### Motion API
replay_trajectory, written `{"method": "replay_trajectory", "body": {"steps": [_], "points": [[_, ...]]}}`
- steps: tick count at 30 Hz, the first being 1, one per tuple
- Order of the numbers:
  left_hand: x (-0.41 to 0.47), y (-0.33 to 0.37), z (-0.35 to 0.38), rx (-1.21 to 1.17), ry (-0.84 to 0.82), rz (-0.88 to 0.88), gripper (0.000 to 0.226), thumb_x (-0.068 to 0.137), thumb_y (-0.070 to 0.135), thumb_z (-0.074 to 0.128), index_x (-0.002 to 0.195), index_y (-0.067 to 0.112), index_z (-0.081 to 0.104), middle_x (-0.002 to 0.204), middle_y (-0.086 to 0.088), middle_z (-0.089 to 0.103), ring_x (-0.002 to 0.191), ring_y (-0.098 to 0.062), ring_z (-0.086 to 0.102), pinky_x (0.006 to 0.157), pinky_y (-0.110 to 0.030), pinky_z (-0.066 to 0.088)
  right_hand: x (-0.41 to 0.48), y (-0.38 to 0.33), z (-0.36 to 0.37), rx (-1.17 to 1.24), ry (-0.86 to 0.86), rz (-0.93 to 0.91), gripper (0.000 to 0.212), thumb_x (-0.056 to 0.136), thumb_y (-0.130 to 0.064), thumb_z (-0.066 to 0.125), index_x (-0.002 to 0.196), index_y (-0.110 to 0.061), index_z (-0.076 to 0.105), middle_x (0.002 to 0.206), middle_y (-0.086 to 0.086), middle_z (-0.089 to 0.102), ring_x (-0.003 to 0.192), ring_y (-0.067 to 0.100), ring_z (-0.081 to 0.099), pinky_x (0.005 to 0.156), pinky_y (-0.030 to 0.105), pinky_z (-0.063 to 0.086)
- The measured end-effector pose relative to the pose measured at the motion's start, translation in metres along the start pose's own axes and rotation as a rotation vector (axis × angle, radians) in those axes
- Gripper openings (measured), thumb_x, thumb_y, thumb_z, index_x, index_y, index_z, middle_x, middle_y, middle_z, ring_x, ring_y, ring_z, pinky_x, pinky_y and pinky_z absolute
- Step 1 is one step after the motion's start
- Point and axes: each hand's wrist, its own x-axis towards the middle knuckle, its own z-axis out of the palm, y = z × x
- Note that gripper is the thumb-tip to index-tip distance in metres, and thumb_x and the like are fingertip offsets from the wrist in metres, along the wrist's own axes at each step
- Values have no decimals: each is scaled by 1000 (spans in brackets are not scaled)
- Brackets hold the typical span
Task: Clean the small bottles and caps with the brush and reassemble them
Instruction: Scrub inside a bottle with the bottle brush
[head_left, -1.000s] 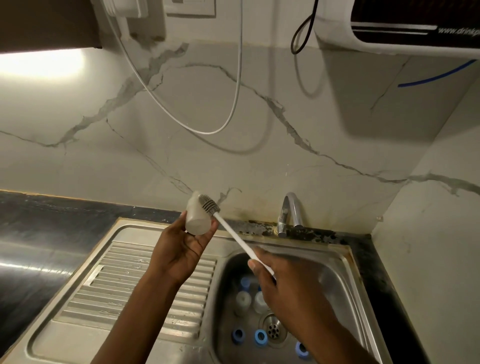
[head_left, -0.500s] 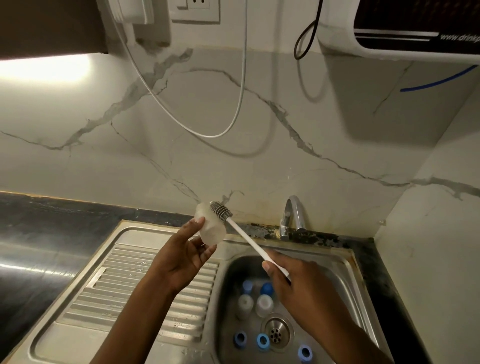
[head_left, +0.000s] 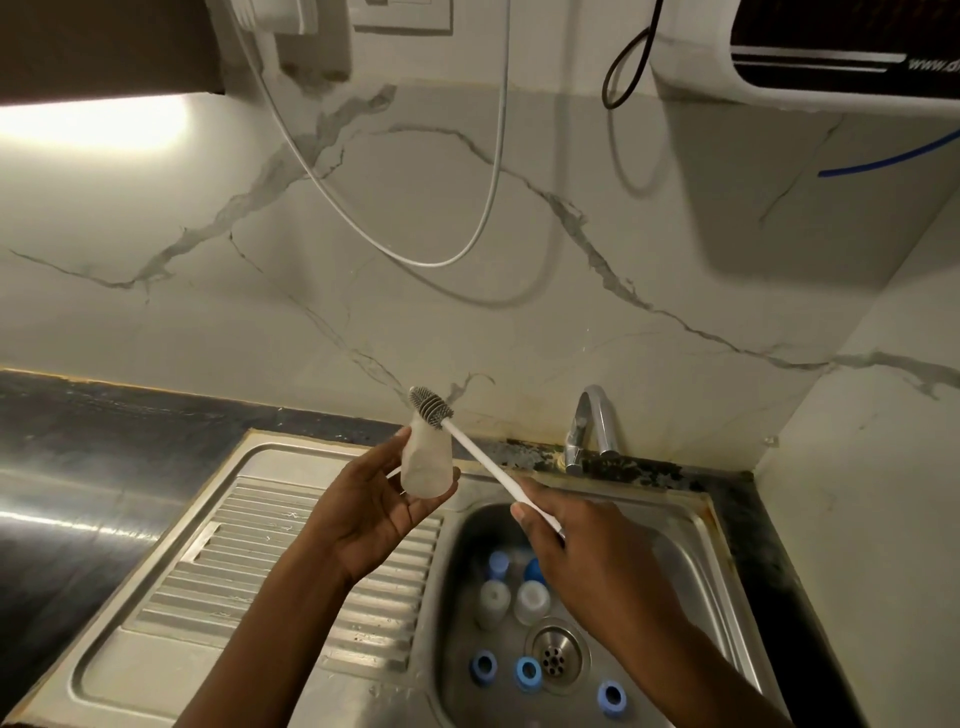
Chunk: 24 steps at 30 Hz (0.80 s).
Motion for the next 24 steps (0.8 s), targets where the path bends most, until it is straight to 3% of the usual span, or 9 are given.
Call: {"method": "replay_trajectory", "body": {"steps": [2,5,10,12,15,17,20,24], "points": [[1,-1,3,13,52,17,56,89,17,72,137,-7,57,127,-30,67,114,-46,68,91,-58,58,-3,1,2,6,-19,-6,47,105,-55,44,150,-43,47,89,-12,72,71,2,67,68,19,59],[4,5,2,-63,103,67,56,91,18,72,139,-6,55,131,-32,66,115,-48,69,90,-58,59,-10,6,10,55,-48,7,43,104,-55,47,145,-43,53,79,-13,67,76,-3,68,70,20,59],[9,5,0,-124,143,110,35,101,18,65,130,-1,62,130,-29,69,116,-44,71,81,-57,62,-29,20,20,160,-87,20,54,94,-73,38,142,-53,53,95,-19,72,91,-3,68,86,22,57],[9,-1,5,-135,141,123,33,102,19,64,130,1,63,130,-28,69,110,-41,73,80,-55,64,-31,24,15,162,-91,42,52,95,-71,39,141,-54,53,91,-19,72,89,-4,68,83,19,56],[4,-18,16,-145,104,118,44,98,18,65,137,0,59,130,-31,68,106,-42,75,89,-56,60,-23,29,1,133,-95,57,43,103,-60,43,144,-51,51,75,-15,66,77,-9,65,61,14,48],[0,-30,24,-151,54,96,49,99,19,64,143,0,55,132,-33,65,115,-45,70,96,-57,57,-15,30,-9,119,-87,51,42,104,-56,44,144,-46,52,75,-14,65,76,-9,65,59,14,48],[-3,-35,29,-184,-12,94,51,103,21,59,150,3,49,144,-35,56,134,-47,58,102,-57,53,2,33,-16,98,-49,8,40,105,-54,45,140,-39,59,81,-16,68,79,-7,66,66,14,54],[-5,-43,40,-193,-28,105,53,105,23,57,153,2,44,149,-38,50,138,-49,53,106,-57,50,10,45,-25,116,-39,-37,38,106,-55,44,135,-37,62,88,-12,73,82,-2,69,79,23,60]]}}
